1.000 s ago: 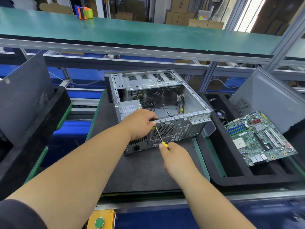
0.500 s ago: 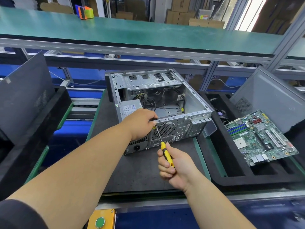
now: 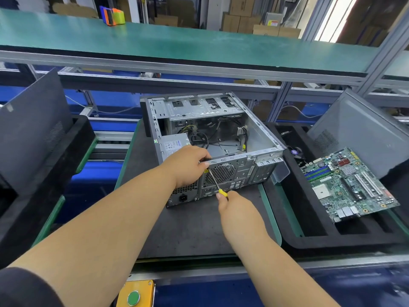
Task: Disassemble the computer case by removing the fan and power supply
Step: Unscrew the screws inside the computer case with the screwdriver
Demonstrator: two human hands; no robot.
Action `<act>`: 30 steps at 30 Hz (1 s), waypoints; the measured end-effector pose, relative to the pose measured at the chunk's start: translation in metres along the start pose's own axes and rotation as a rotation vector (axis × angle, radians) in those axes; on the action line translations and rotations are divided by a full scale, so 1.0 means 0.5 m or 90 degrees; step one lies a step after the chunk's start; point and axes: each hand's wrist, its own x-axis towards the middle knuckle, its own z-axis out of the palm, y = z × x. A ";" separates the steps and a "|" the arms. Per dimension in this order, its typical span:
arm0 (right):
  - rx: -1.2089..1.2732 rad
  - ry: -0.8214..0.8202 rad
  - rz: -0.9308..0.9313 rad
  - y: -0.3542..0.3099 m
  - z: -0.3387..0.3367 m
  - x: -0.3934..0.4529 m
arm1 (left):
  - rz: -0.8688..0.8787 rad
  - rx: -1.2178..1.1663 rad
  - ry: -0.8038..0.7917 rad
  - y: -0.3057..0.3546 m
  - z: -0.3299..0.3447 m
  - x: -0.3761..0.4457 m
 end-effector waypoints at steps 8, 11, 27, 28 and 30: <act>0.087 -0.056 0.007 0.004 -0.002 0.009 | -0.012 0.002 -0.003 0.001 0.000 0.001; 0.553 -0.241 0.166 0.011 -0.004 0.010 | -0.012 0.003 -0.006 0.001 0.000 0.001; 0.752 -0.266 0.246 -0.006 0.008 -0.002 | -0.014 -0.001 -0.013 0.001 -0.002 -0.001; 0.685 -0.239 0.245 -0.009 0.008 -0.001 | -0.013 0.000 -0.013 0.002 -0.002 -0.001; 0.544 -0.187 0.218 -0.009 0.010 0.002 | -0.013 0.000 -0.012 0.003 -0.002 -0.002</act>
